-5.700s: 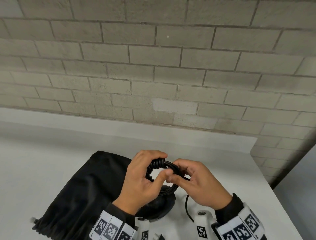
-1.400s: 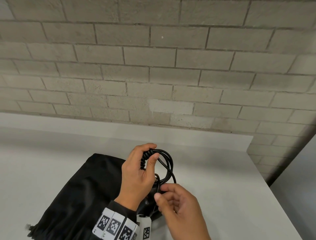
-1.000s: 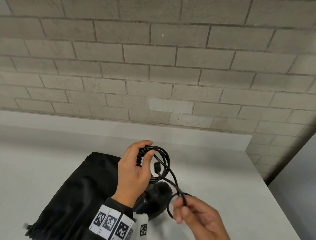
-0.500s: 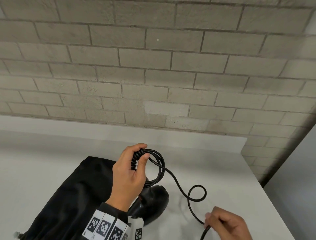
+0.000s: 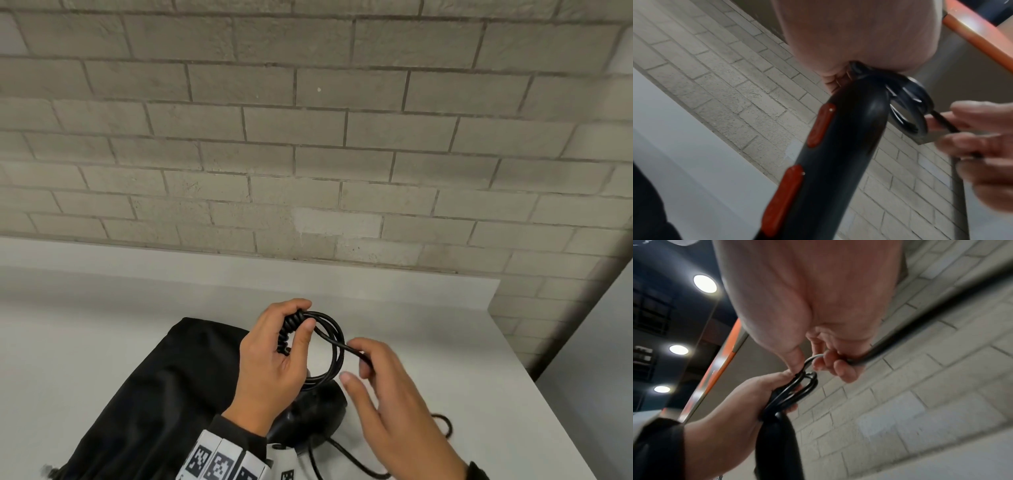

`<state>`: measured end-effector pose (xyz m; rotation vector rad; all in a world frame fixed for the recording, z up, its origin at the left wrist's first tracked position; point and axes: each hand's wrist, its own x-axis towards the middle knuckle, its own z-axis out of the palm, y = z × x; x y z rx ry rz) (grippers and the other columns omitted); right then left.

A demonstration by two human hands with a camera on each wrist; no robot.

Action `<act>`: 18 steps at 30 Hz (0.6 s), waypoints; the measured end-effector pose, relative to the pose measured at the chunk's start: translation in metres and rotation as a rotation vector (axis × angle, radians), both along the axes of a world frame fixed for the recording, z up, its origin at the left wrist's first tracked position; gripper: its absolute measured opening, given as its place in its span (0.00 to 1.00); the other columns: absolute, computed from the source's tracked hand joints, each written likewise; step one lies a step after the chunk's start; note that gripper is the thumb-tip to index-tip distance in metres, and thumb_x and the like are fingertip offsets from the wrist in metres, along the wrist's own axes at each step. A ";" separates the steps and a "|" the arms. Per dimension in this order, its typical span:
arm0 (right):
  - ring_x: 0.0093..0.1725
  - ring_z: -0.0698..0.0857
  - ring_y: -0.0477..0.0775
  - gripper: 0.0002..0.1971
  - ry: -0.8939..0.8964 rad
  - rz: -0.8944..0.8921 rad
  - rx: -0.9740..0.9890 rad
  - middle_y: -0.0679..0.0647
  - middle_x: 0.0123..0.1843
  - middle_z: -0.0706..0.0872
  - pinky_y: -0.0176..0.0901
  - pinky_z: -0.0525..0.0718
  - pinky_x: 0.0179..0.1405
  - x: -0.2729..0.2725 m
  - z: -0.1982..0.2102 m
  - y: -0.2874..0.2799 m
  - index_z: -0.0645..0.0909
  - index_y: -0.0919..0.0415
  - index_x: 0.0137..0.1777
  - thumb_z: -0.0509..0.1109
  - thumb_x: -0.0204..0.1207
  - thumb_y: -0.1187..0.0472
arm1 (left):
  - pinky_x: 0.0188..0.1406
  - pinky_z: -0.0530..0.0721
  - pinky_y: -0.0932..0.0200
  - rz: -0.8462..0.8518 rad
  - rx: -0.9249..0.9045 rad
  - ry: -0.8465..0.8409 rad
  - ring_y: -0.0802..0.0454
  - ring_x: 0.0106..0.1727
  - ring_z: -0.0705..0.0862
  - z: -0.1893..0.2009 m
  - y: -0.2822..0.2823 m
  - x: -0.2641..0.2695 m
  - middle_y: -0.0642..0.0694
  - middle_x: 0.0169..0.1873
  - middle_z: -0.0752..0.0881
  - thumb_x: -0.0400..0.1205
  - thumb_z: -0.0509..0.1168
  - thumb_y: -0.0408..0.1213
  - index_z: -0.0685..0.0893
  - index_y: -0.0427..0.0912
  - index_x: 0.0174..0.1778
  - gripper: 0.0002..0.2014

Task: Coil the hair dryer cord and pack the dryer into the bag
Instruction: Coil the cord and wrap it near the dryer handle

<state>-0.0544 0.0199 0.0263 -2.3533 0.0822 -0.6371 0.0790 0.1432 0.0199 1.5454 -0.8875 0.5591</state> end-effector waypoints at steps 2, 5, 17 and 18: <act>0.52 0.79 0.40 0.10 -0.101 0.007 -0.072 0.34 0.50 0.72 0.24 0.74 0.50 0.000 0.011 -0.006 0.69 0.34 0.63 0.57 0.84 0.45 | 0.50 0.80 0.72 -0.010 -0.015 -0.001 0.61 0.51 0.86 0.001 0.002 0.000 0.54 0.50 0.87 0.82 0.65 0.41 0.84 0.44 0.57 0.10; 0.49 0.81 0.40 0.08 -0.197 0.031 -0.137 0.39 0.49 0.76 0.30 0.78 0.49 0.006 0.029 -0.015 0.78 0.46 0.59 0.60 0.85 0.51 | 0.48 0.83 0.68 -0.047 -0.010 0.001 0.59 0.50 0.87 0.001 0.002 -0.002 0.53 0.49 0.87 0.80 0.69 0.47 0.84 0.44 0.57 0.14; 0.42 0.82 0.39 0.15 -0.245 0.175 0.185 0.35 0.47 0.81 0.28 0.78 0.38 0.043 0.066 -0.011 0.80 0.44 0.65 0.69 0.81 0.60 | 0.48 0.88 0.64 -0.131 -0.051 0.020 0.57 0.45 0.91 0.004 0.002 -0.010 0.57 0.47 0.89 0.73 0.77 0.48 0.77 0.48 0.68 0.29; 0.42 0.83 0.38 0.15 -0.238 0.189 0.228 0.35 0.48 0.81 0.28 0.78 0.39 0.044 0.065 -0.010 0.80 0.43 0.64 0.70 0.80 0.60 | 0.48 0.87 0.65 -0.134 -0.060 0.031 0.56 0.46 0.91 0.004 0.002 -0.010 0.56 0.45 0.90 0.73 0.77 0.48 0.75 0.47 0.70 0.31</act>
